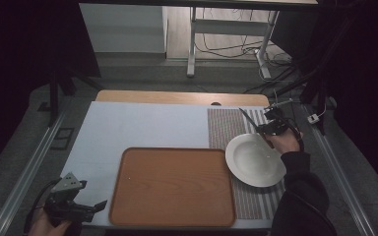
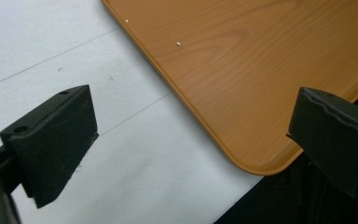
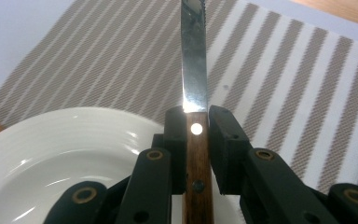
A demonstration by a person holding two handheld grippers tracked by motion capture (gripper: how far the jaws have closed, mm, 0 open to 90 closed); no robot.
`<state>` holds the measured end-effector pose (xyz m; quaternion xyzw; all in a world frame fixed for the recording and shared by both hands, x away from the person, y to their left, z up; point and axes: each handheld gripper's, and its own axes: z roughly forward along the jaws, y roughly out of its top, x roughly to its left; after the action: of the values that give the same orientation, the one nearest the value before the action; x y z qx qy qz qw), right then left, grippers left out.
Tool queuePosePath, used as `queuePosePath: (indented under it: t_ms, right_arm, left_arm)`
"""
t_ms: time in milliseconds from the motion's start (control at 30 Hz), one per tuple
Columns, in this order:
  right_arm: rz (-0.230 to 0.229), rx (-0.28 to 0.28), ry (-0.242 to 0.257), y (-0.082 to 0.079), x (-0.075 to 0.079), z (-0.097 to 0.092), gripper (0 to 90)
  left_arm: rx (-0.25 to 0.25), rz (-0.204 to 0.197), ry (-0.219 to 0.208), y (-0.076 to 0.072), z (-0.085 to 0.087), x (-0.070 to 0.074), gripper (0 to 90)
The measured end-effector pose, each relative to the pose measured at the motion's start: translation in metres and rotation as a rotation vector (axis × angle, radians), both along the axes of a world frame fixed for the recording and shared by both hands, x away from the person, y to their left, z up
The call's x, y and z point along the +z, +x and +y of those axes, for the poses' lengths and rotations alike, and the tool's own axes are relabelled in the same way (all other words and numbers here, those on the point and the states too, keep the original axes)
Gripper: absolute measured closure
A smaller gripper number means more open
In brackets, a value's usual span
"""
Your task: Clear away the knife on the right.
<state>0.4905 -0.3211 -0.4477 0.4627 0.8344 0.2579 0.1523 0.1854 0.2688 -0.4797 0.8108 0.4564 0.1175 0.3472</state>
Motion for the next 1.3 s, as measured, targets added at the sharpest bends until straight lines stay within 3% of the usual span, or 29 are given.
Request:
queuePosePath:
  t_ms: [567, 767, 1100, 1300]
  right_arm:
    - [-0.003, 0.108, 0.018, -0.050, 0.000, 0.033, 77.9]
    - [-0.004, 0.163, 0.006, -0.068, -0.001, 0.047, 77.8]
    - [0.010, 0.235, 0.041, -0.100, -0.002, 0.070, 77.8]
    - [0.016, 0.298, 0.031, -0.121, -0.006, 0.090, 77.9]
  left_arm:
    - [-0.001, 0.002, -0.009, 0.001, 0.000, 0.000, 1.4]
    - [0.000, 0.001, -0.014, 0.001, 0.001, 0.000, 1.4]
    - [0.001, 0.000, -0.018, 0.001, 0.001, 0.000, 1.3]
    - [-0.001, 0.002, -0.018, 0.001, 0.001, 0.000, 1.3]
